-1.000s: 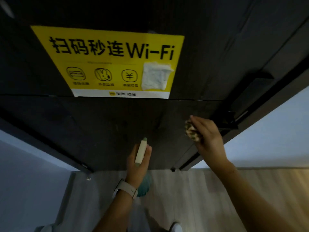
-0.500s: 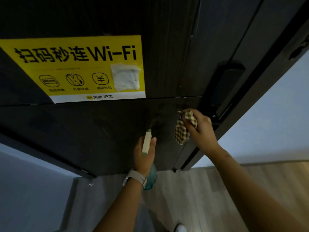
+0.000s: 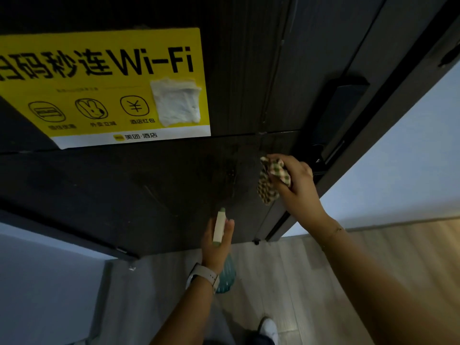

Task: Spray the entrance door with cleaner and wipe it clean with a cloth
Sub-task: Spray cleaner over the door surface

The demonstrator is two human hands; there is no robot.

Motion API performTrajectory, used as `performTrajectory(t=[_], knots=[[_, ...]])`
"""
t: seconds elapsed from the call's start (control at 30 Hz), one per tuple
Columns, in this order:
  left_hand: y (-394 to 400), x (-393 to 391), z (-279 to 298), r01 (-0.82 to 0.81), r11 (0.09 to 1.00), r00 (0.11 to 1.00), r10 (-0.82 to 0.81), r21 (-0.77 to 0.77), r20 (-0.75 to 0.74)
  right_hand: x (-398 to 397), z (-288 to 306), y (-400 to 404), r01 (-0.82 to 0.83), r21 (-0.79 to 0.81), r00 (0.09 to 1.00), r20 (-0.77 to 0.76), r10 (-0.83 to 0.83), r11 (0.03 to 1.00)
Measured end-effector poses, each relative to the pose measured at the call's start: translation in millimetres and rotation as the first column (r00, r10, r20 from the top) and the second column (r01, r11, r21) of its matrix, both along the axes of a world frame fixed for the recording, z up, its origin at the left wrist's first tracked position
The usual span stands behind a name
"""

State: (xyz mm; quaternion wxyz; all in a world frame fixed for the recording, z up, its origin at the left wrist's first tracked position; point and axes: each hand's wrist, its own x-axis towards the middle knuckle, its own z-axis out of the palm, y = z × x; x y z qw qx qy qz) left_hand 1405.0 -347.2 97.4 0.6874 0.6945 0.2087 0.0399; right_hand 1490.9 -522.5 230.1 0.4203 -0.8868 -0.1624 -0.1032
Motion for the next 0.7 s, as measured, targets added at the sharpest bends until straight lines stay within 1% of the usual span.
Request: performTrajectory(t=[0.13,0.23,0.33,0.4,0.47,0.53,0.57,0.63,0.7], knots=[[0,0,-36,-0.014,1.0,0.995,0.015,0.009,-0.101,-2,-1,8,0.018,-0.016,0.996,0.09,-0.016,1.0],[-3,2,-57,-0.027,0.999,0.988,0.031,0.031,-0.154,-1,-6,15,0.076,-0.022,0.984,0.161,-0.071,0.997],[-6,10,-70,-0.06,0.998,0.974,0.052,-0.027,-0.22,0,-10,19,0.1,-0.019,0.978,0.188,-0.095,0.995],[-7,15,-82,-0.077,0.997,0.96,0.069,-0.019,-0.271,1,-12,18,0.091,-0.015,0.977,0.196,-0.086,0.996],[-5,19,-98,-0.039,0.999,0.952,0.045,0.025,-0.304,1,-13,17,0.081,-0.017,0.976,0.204,-0.076,0.997],[-4,20,-111,0.05,0.994,0.936,-0.013,0.098,-0.351,1,-13,17,0.075,-0.019,0.974,0.213,-0.069,0.997],[-4,20,-114,0.066,0.991,0.93,-0.018,0.118,-0.366,1,-14,16,0.073,-0.019,0.974,0.218,-0.067,0.997],[-5,23,-113,-0.008,0.996,0.938,0.038,0.089,-0.345,2,-13,16,0.073,-0.02,0.973,0.222,-0.067,0.997],[-5,23,-108,-0.045,0.995,0.941,0.071,0.086,-0.331,2,-11,16,0.068,-0.019,0.976,0.21,-0.063,0.997]])
